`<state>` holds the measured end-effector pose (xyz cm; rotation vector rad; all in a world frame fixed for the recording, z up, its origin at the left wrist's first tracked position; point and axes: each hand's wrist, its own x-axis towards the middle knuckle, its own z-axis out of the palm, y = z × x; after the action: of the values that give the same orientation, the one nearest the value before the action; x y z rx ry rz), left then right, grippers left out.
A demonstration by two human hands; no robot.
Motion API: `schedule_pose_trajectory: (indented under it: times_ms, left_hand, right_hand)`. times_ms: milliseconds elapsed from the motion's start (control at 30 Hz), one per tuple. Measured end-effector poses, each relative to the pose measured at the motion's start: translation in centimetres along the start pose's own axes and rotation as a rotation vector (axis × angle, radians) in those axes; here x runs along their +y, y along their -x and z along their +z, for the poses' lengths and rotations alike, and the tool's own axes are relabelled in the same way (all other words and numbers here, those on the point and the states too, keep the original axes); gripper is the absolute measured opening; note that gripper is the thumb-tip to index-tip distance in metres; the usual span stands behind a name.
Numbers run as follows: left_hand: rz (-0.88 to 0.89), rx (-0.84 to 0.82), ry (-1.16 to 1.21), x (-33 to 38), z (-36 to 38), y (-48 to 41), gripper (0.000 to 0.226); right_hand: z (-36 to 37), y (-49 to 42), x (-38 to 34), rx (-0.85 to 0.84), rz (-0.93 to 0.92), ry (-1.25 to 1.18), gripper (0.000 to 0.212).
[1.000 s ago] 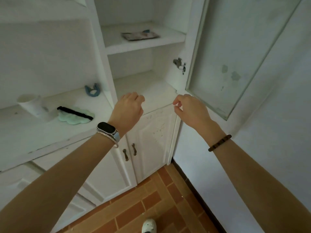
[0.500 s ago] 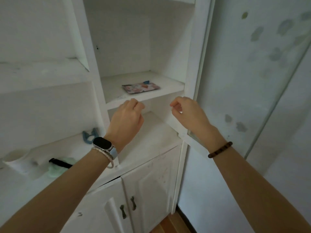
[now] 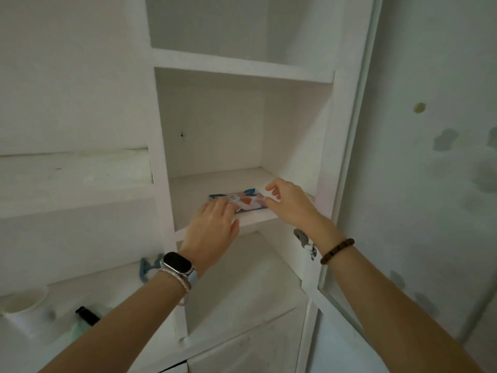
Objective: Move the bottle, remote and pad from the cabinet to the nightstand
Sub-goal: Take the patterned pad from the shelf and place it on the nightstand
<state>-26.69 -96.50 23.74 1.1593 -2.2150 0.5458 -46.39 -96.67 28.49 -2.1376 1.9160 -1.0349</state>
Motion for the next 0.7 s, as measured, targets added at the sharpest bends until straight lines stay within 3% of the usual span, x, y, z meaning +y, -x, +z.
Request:
schedule_pose_trajectory:
  times_ms: [167,333,700]
  left_hand:
    - [-0.018,-0.026,-0.025,0.2,0.9,-0.3,0.032]
    - [-0.010,-0.040,-0.023,0.0,1.4,-0.1,0.041]
    - [0.003,-0.058,-0.011,-0.6,1.6,0.0,0.033]
  right_hand:
    - [1.4,-1.9,0.4,-0.092,0.086,-0.034,0.043]
    - [2.1,-3.0,0.6,-0.134,0.151,-0.069,0.040]
    - [3.4,-4.5,-0.5,0.013,0.319,-0.397,0.059]
